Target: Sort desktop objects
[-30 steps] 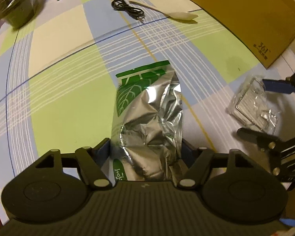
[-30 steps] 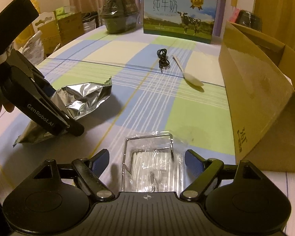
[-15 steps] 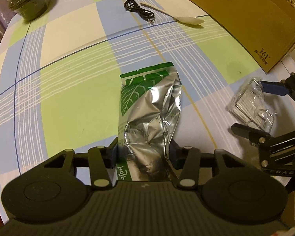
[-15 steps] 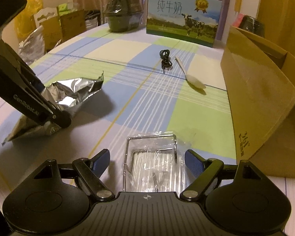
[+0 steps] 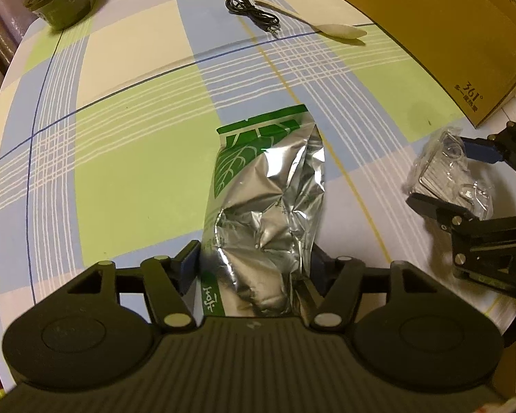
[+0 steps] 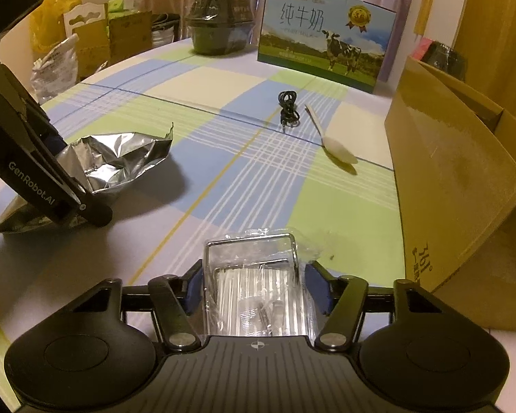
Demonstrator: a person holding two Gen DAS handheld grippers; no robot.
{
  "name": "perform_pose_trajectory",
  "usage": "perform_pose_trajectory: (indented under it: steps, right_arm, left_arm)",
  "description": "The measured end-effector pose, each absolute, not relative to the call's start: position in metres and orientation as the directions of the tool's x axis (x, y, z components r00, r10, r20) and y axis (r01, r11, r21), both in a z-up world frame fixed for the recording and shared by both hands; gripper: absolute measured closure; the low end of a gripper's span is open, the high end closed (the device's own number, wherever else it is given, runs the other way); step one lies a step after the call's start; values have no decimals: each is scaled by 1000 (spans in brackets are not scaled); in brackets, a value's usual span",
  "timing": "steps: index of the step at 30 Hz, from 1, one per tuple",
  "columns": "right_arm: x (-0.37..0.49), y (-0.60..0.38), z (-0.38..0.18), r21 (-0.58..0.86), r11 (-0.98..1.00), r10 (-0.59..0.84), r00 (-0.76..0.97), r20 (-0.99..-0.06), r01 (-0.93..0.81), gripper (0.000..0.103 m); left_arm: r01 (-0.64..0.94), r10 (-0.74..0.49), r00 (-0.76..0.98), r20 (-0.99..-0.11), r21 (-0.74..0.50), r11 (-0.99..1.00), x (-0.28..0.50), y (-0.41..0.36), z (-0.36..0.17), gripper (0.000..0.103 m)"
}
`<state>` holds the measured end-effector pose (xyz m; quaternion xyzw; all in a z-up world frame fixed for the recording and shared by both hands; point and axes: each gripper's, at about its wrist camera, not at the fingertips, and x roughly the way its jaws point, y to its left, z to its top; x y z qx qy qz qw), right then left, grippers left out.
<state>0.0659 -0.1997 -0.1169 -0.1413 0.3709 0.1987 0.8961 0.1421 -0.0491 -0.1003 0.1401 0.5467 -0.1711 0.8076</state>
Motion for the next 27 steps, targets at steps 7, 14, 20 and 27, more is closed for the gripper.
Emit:
perform_pose_trajectory:
  steps: [7,14,20,27]
  right_arm:
    - [62,-199,-111,-100,887,252,652,-715,-452,53]
    - [58,-207,-94,-35,915,261,655,-710,-402,53]
    - [52,-214,-80,9,932,262,656,-708,-363,53]
    - [41,-220,-68,50,941,271,657,-704,-335,53]
  left_arm:
    - [417,-131,349,-928,29,908,141,-45,-98,57]
    - [406,-138,346,-928,16,914,132,-43,-91,60]
    - [382,-152,354,-923,-6,924,118,-37,-82,60]
    - [368,-156,365,-918,-12,930,103,-37,-72,60]
